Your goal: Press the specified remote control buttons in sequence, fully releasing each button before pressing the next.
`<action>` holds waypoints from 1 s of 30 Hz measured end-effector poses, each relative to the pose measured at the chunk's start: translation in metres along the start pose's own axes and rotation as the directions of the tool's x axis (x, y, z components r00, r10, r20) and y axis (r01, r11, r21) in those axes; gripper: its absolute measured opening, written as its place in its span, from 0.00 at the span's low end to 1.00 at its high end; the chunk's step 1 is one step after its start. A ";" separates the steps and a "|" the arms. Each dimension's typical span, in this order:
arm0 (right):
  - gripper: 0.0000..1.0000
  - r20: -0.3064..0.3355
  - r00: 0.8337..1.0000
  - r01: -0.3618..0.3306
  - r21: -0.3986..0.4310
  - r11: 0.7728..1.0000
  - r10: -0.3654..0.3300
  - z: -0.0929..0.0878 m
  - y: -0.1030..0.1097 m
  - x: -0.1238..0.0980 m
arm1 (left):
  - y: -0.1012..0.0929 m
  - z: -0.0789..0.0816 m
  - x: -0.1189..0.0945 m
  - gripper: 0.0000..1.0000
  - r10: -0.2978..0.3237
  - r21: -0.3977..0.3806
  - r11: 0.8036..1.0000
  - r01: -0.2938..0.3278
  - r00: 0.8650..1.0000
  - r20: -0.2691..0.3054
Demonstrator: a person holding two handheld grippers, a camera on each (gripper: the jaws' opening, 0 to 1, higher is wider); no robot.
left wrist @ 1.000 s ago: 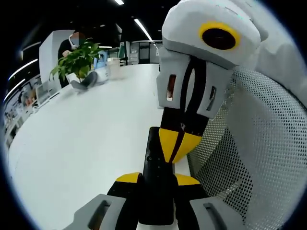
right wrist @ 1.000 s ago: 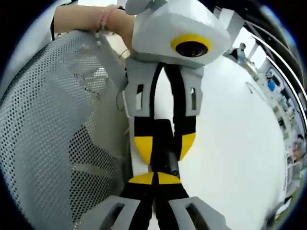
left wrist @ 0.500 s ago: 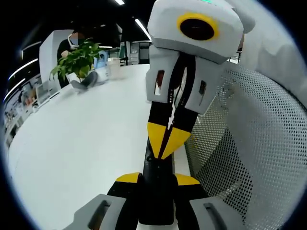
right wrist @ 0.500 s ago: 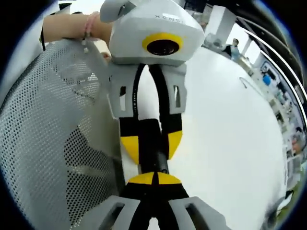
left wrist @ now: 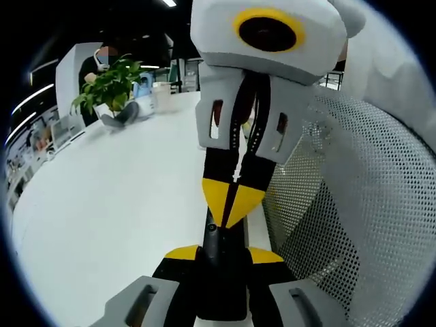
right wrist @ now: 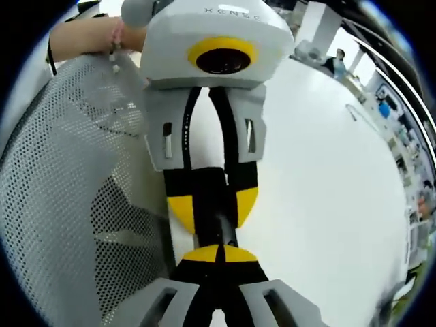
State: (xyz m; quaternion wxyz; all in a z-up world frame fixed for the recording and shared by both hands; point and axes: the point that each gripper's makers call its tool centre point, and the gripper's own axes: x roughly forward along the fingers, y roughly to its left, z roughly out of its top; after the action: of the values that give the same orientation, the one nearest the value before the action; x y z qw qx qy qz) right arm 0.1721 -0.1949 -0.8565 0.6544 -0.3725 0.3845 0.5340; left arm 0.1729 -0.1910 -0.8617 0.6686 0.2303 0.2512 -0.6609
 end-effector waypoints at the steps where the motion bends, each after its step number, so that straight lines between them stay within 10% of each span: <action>1: 0.00 0.013 1.000 -0.013 0.022 1.000 0.012 0.000 0.000 0.000 | 0.000 0.000 0.000 0.25 0.000 0.000 1.000 0.000 1.000 0.000; 30: 0.00 -0.066 0.992 -0.099 0.087 0.991 0.104 0.004 -0.013 0.008 | 0.000 0.000 0.000 0.25 0.001 0.000 1.000 -0.001 1.000 0.001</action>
State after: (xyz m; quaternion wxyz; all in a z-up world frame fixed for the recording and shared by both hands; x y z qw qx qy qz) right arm 0.1866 -0.1897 -0.8609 0.6275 -0.3433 0.4478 0.5365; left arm 0.1732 -0.1911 -0.8617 0.6693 0.2300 0.2507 -0.6605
